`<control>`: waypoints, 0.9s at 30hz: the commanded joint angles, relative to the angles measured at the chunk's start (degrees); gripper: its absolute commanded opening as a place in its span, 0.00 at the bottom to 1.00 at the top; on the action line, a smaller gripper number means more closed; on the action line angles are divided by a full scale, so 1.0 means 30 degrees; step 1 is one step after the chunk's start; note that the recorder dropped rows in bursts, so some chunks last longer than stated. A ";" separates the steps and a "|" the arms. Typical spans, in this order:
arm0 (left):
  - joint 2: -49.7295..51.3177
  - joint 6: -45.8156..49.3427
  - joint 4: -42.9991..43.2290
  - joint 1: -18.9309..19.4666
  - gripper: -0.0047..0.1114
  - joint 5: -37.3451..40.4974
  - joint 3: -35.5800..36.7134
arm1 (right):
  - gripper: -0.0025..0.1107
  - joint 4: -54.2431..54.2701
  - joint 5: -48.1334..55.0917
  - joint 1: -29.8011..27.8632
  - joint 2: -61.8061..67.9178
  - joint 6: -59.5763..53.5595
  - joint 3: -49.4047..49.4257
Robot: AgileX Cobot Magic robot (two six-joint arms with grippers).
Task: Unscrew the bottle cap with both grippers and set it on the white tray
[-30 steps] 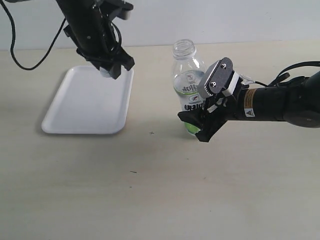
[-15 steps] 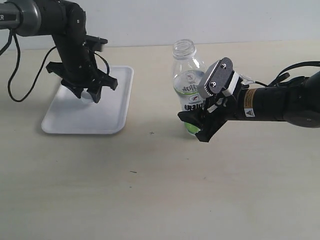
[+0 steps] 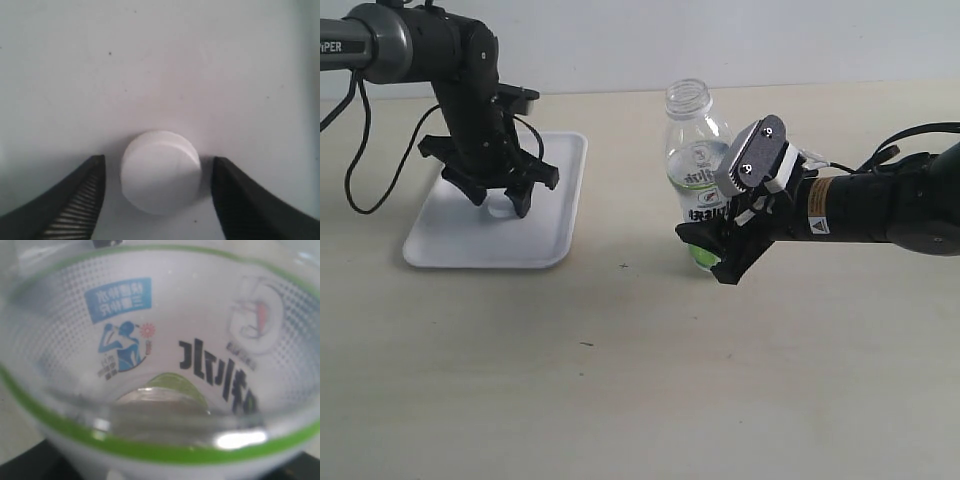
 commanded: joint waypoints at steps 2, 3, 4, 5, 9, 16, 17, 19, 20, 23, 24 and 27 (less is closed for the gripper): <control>0.0109 -0.0229 0.0136 -0.0029 0.68 0.0056 0.0048 | 0.02 -0.0609 0.1930 -0.0028 0.0341 -0.0113 0.0155; 0.0074 -0.0229 0.0184 -0.0029 0.68 0.0240 -0.0028 | 0.02 -0.0609 0.2020 -0.0028 0.0341 -0.0110 0.0079; -0.0033 -0.0229 0.0341 -0.0029 0.67 0.0379 -0.0104 | 0.02 -0.0564 0.2015 -0.0028 0.0341 -0.0110 0.0079; -0.0296 -0.0229 0.0714 -0.0029 0.64 0.0923 -0.0322 | 0.02 -0.0564 0.2015 -0.0028 0.0341 -0.0110 0.0079; -0.1547 -0.0383 0.1357 -0.0029 0.21 0.3470 -0.1149 | 0.02 -0.0525 0.1980 -0.0028 0.0341 -0.0110 0.0079; -0.4562 0.0126 0.1474 -0.0029 0.05 0.2940 0.0728 | 0.02 -0.0069 0.1270 -0.0028 0.0341 0.0125 0.0119; -0.5254 0.0126 0.1474 -0.0029 0.05 0.2100 0.1518 | 0.02 -0.0069 0.1078 -0.0028 0.0341 0.0212 0.0209; -0.6682 0.0011 0.1363 -0.0029 0.05 -0.0088 0.3362 | 0.02 0.0042 0.0787 -0.0028 0.0341 0.0212 0.0307; -0.7624 -0.0018 0.1123 -0.0029 0.05 -0.1650 0.4606 | 0.02 0.0139 0.0759 -0.0028 0.0341 0.0212 0.0355; -1.0989 -0.0123 0.0101 -0.0029 0.05 -0.7603 0.8788 | 0.02 0.0445 0.0759 -0.0028 0.0341 0.0212 0.0355; -1.2242 -0.0322 -0.0275 -0.0119 0.05 -0.9606 1.0397 | 0.02 0.0547 0.0759 -0.0028 0.0341 0.0212 0.0355; -1.5969 -0.0419 -0.1328 -0.0751 0.05 -1.5052 1.5214 | 0.02 0.0684 0.0759 -0.0028 0.0341 0.0212 0.0355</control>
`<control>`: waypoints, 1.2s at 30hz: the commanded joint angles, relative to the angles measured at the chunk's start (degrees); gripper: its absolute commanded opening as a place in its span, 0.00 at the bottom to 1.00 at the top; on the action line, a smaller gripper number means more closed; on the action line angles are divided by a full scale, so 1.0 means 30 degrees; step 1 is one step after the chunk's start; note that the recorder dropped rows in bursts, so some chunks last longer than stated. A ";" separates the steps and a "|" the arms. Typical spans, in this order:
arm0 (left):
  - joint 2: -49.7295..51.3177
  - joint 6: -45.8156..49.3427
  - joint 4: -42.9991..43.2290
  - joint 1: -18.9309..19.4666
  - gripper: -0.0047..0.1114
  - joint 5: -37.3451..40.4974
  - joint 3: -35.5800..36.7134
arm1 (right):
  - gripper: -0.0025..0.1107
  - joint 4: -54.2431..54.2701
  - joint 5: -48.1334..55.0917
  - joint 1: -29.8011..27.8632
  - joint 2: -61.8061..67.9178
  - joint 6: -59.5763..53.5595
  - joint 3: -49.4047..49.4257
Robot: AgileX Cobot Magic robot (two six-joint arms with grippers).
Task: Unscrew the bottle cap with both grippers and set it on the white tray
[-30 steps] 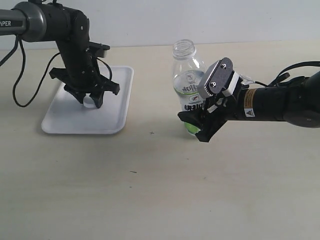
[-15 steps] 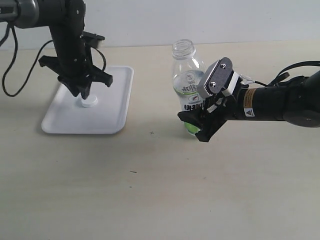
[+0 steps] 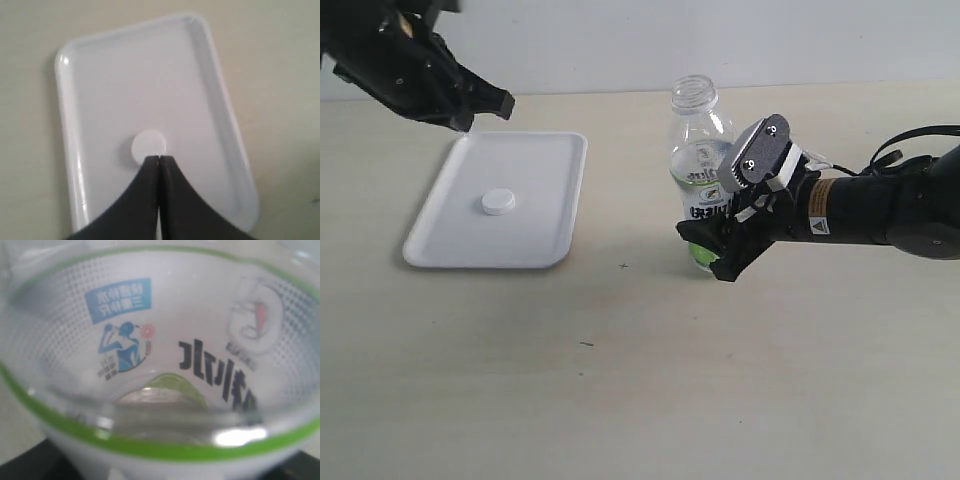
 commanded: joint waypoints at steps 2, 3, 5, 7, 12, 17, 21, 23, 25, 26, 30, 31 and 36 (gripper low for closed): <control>-0.6764 -0.0368 -0.1345 -0.1339 0.05 -0.9630 0.7692 | 0.02 -0.0170 0.1054 -0.0028 0.0341 0.0004 0.0275; -0.8080 -0.0368 -0.1345 -0.1711 0.05 -1.0949 0.8999 | 0.02 -0.0170 0.1054 -0.0028 0.0341 0.0004 0.0275; -1.0740 -0.0743 -0.1345 -0.2500 0.05 -1.3886 1.1356 | 0.02 0.0006 0.0868 -0.0028 0.0341 0.0045 0.0275; -1.3328 -0.1293 -0.1345 -0.3195 0.05 -1.7064 1.3974 | 0.02 0.0214 0.0860 -0.0028 0.0341 0.0121 0.0275; -1.8346 -0.1707 -0.0880 -0.3856 0.05 -2.1172 1.9749 | 0.02 0.0769 0.0674 -0.0028 0.0341 -0.0227 0.0604; -2.2487 -0.1684 -0.0003 -0.3856 0.05 -2.2359 2.3671 | 0.02 0.1204 0.0249 -0.0028 0.0341 -0.0543 0.0794; -2.4630 -0.1684 0.0037 -0.3856 0.05 -2.1295 2.3989 | 0.02 0.1204 0.0867 -0.0028 0.0341 -0.0356 0.0794; -2.5216 -0.1684 0.0037 -0.3856 0.05 -2.1209 2.3989 | 0.04 0.1145 0.1337 -0.0028 0.0341 -0.0301 0.0794; -2.5547 -0.1684 0.0037 -0.3856 0.05 -2.1249 2.3989 | 0.11 0.1145 0.1422 -0.0028 0.0341 -0.0301 0.0794; -2.5659 -0.1684 0.0037 -0.3856 0.05 -2.1249 2.3989 | 0.16 0.1145 0.1422 -0.0028 0.0341 -0.0301 0.0794; -2.5705 -0.1684 0.0037 -0.3856 0.05 -2.1249 2.3989 | 0.39 0.1183 0.1343 -0.0028 0.0341 -0.0189 0.0794; -2.5705 -0.1684 0.0037 -0.3856 0.05 -2.1249 2.3989 | 0.44 0.1183 0.1343 -0.0028 0.0341 -0.0189 0.0794; -2.5705 -0.1684 0.0037 -0.3856 0.05 -2.1249 2.3989 | 0.66 0.1183 0.1343 -0.0028 0.0341 -0.0189 0.0794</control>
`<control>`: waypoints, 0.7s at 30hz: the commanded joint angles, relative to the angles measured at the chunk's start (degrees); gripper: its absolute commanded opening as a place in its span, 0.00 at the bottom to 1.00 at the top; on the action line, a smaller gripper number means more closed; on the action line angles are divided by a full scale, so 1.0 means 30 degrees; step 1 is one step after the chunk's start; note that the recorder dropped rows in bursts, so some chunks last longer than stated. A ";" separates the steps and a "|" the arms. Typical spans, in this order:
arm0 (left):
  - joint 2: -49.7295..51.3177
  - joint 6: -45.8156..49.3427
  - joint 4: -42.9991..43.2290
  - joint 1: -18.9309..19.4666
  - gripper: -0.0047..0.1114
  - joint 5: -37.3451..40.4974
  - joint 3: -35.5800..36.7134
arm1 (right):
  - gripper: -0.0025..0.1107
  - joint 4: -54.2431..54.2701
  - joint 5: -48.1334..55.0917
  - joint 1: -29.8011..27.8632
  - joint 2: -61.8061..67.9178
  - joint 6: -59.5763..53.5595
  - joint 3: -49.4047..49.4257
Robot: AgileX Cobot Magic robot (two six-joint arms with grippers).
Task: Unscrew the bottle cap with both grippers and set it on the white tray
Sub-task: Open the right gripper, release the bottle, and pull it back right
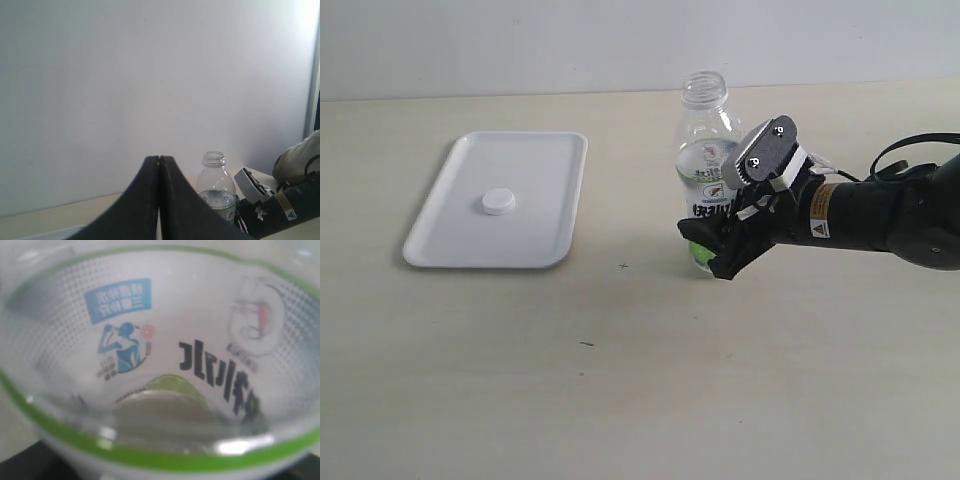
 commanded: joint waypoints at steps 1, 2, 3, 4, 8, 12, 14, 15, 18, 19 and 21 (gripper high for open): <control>-0.0090 -0.0162 0.0103 -0.0171 0.05 0.0004 0.0070 | 0.69 -0.0282 0.1735 -0.0028 0.0238 -0.0008 0.0295; -0.0090 -0.0162 0.0103 -0.0171 0.05 0.0004 0.0070 | 0.72 -0.0282 0.1735 -0.0028 0.0238 -0.0008 0.0295; -0.0090 -0.0162 0.0103 -0.0171 0.05 0.0004 0.0070 | 0.74 -0.0282 0.1735 -0.0028 0.0238 -0.0008 0.0295; -0.0090 -0.0162 0.0103 -0.0171 0.05 0.0004 0.0070 | 0.77 -0.0243 0.1735 -0.0028 0.0238 -0.0008 0.0295; -0.0090 -0.0162 0.0103 -0.0171 0.05 0.0004 0.0070 | 0.82 -0.0150 0.1875 -0.0028 0.0238 -0.0008 0.0295; -0.0090 -0.0162 0.0103 -0.0171 0.05 0.0004 0.0070 | 0.82 -0.0150 0.1875 -0.0028 0.0075 -0.0008 0.0295; -0.0090 -0.0162 0.0103 -0.0171 0.05 0.0004 0.0070 | 0.82 -0.0150 0.1907 -0.0028 -0.0071 -0.0008 0.0295; -0.0090 -0.0162 0.0103 -0.0171 0.05 0.0004 0.0070 | 0.82 0.0074 0.1956 -0.0028 -0.0280 -0.0008 0.0295; -0.0090 -0.0162 0.0103 -0.0171 0.05 0.0004 0.0070 | 0.82 -0.0018 0.2440 -0.0028 -0.0627 0.0182 0.0335; -0.0090 -0.0162 0.0103 -0.0171 0.05 0.0004 0.0070 | 0.82 -0.0018 0.2623 -0.0028 -0.0669 0.0182 0.0335; -0.0090 -0.0162 0.0103 -0.0171 0.05 0.0004 0.0070 | 0.82 0.0017 0.2827 -0.0028 -0.0715 0.0182 0.0514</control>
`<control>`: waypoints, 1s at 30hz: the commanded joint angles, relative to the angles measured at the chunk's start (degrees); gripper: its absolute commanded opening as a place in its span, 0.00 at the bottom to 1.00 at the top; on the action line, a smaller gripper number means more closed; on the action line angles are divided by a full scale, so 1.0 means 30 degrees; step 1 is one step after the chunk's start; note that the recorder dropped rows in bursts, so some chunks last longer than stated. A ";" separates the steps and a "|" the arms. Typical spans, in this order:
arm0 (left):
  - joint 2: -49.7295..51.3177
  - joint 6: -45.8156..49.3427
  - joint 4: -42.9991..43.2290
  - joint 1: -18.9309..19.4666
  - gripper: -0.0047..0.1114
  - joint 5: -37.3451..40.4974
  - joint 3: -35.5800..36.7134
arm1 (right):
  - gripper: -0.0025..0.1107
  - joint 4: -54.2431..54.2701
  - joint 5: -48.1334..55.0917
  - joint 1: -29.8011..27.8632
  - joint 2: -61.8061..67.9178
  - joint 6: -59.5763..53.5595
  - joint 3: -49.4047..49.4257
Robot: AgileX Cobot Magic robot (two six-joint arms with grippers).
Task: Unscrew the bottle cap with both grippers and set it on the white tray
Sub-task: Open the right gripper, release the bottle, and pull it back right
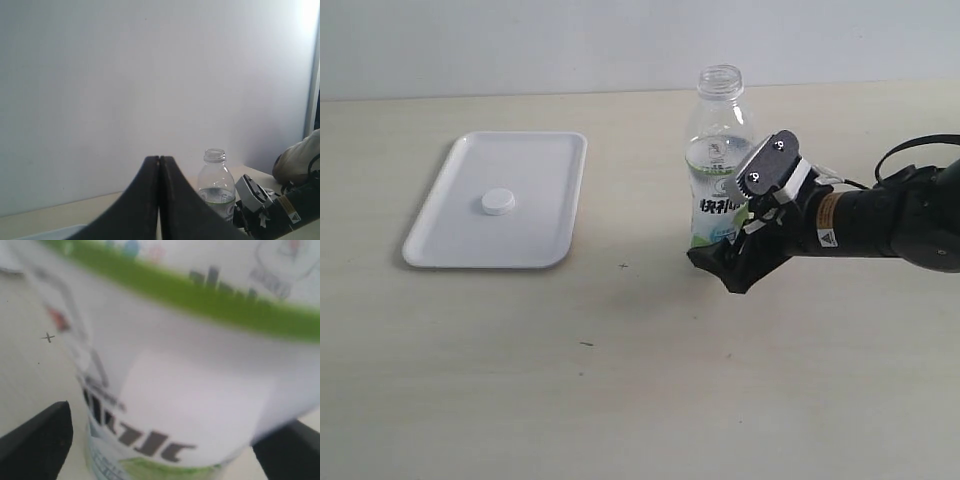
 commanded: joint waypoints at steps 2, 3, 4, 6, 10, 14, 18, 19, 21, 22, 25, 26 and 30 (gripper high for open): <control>-0.0090 -0.0124 0.0066 -0.0171 0.05 -0.0064 0.0070 | 0.82 -0.0074 0.0333 -0.0028 -0.0384 0.0063 0.0446; -0.0090 -0.0124 0.0066 -0.0171 0.05 -0.0064 0.0070 | 0.82 -0.0284 0.0337 -0.0028 -0.0416 0.0063 0.0501; -0.0090 -0.0124 0.0066 -0.0171 0.05 -0.0064 0.0070 | 0.82 -0.0283 0.0337 -0.0028 -0.0510 0.0063 0.0626; -0.0090 -0.0124 0.0066 -0.0171 0.05 -0.0064 0.0070 | 0.82 -0.0283 0.0337 -0.0028 -0.0751 0.0097 0.0800; -0.0090 -0.0124 0.0066 -0.0171 0.05 -0.0064 0.0070 | 0.82 -0.0206 0.0413 -0.0028 -0.1653 0.0140 0.1299; -0.0083 -0.0124 0.0066 -0.0171 0.05 0.0153 0.0070 | 0.82 -0.0117 0.0893 -0.0028 -0.2767 0.0595 0.1961; -0.0083 -0.0124 0.0066 -0.0171 0.05 0.0346 0.0070 | 0.82 -0.0117 0.0891 -0.0028 -0.4147 0.0641 0.3094; -0.0083 -0.0124 0.0066 -0.0171 0.05 0.0382 0.0070 | 0.82 0.0035 0.0891 -0.0028 -0.4709 0.0641 0.3636; -0.0083 -0.0201 0.0066 -0.0171 0.05 0.0420 0.0070 | 0.82 0.0236 0.0645 -0.0028 -0.5796 0.0992 0.4673; -0.0083 -0.0256 0.0066 -0.0171 0.05 0.0420 0.0070 | 0.82 0.0236 0.0402 -0.0028 -0.6375 0.1169 0.5095; -0.0083 -0.0256 0.0066 -0.0171 0.05 0.0420 0.0070 | 0.82 0.0405 -0.1963 -0.0028 -0.9042 0.1325 0.7572; -0.0083 -0.0256 0.0066 -0.0171 0.05 0.0420 0.0070 | 0.82 0.0401 -0.2720 -0.0028 -1.0163 0.1647 0.8394; -0.0083 -0.0675 0.0066 -0.0171 0.05 0.0420 0.0070 | 0.82 0.0018 -0.2935 -0.0028 -1.4509 0.3532 1.0510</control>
